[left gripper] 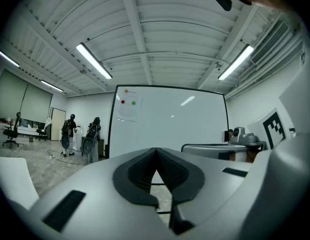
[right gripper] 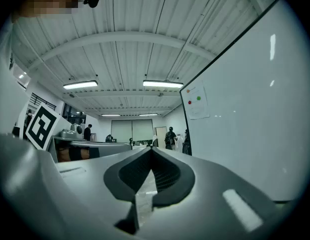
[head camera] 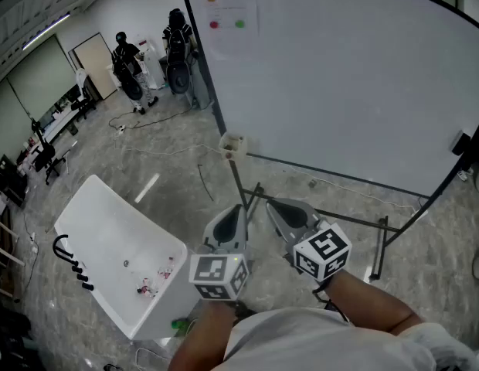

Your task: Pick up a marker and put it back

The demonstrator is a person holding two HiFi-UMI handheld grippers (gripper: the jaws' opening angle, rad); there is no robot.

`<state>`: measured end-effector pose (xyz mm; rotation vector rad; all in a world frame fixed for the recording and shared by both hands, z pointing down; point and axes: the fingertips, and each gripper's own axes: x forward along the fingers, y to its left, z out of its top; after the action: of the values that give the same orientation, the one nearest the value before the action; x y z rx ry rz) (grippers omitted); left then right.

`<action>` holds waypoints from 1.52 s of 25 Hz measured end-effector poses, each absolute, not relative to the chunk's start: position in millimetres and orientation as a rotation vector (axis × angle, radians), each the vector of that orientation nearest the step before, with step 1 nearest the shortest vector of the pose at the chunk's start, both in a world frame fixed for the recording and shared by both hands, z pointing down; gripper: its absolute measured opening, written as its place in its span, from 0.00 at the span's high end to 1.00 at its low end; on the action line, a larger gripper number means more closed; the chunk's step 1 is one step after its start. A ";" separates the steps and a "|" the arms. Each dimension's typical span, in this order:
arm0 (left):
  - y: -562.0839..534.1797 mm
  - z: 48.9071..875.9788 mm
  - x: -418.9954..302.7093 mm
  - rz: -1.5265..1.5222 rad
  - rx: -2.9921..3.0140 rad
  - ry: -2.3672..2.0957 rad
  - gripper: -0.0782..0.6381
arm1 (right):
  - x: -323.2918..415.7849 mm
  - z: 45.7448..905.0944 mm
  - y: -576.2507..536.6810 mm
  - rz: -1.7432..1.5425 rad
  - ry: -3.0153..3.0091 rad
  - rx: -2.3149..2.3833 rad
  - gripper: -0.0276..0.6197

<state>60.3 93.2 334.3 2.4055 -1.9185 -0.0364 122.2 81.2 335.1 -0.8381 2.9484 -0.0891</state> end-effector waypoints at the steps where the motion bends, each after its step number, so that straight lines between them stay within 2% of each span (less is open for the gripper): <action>1: 91.5 334.8 61.0 -0.038 2.404 -1.913 0.89 | 122.9 334.7 80.1 -0.089 2.949 -0.840 0.96; 17: 57.6 345.8 41.4 -0.029 2.434 -1.812 0.89 | 103.7 336.0 52.6 -0.162 2.917 -0.814 0.96; 31: -41.9 361.8 -77.5 0.014 2.516 -1.670 0.89 | -7.3 350.8 -51.4 -0.204 2.899 -0.972 0.96; 38: -81.6 367.6 -110.0 0.029 2.561 -1.557 0.89 | -37.3 373.0 -101.9 -0.330 2.854 -1.092 0.96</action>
<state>-110.0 -81.6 367.6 2.5609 -1.5572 0.0285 -37.3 -101.9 373.0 -1.0917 2.8543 -0.3301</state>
